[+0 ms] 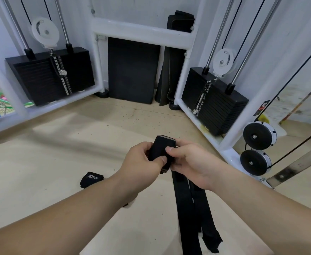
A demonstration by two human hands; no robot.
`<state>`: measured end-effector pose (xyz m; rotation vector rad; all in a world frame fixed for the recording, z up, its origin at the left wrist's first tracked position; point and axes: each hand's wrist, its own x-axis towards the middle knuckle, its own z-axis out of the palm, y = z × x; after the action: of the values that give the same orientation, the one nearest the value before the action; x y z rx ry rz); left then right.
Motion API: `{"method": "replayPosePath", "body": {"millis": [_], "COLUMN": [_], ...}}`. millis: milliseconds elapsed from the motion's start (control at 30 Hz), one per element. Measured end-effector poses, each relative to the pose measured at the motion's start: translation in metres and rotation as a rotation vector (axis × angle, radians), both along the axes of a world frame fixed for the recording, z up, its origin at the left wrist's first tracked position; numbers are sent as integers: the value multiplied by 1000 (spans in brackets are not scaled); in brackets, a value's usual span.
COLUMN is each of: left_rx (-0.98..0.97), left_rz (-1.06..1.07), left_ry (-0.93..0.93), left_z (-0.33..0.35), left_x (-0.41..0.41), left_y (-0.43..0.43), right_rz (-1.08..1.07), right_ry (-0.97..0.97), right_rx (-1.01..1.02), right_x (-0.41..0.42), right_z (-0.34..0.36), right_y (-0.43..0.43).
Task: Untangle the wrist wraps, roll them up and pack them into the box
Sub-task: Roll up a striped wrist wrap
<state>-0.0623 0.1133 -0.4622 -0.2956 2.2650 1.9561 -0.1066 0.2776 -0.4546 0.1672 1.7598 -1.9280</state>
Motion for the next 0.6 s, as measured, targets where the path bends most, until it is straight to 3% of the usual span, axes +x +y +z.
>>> {"method": "replayPosePath", "body": {"millis": [333, 433, 600], "left_rx": [82, 105, 56], "left_rz": [-91, -142, -157], "left_ry": [-9, -22, -95], "left_z": [2, 0, -15], "left_x": [27, 39, 71], "left_y": [4, 3, 6], "right_rz": [-126, -181, -101], "right_ry": [19, 67, 139], "right_rx": [49, 188, 402], "right_x": [27, 46, 77], "right_z": [-2, -3, -11], "right_y": [8, 2, 5]}}
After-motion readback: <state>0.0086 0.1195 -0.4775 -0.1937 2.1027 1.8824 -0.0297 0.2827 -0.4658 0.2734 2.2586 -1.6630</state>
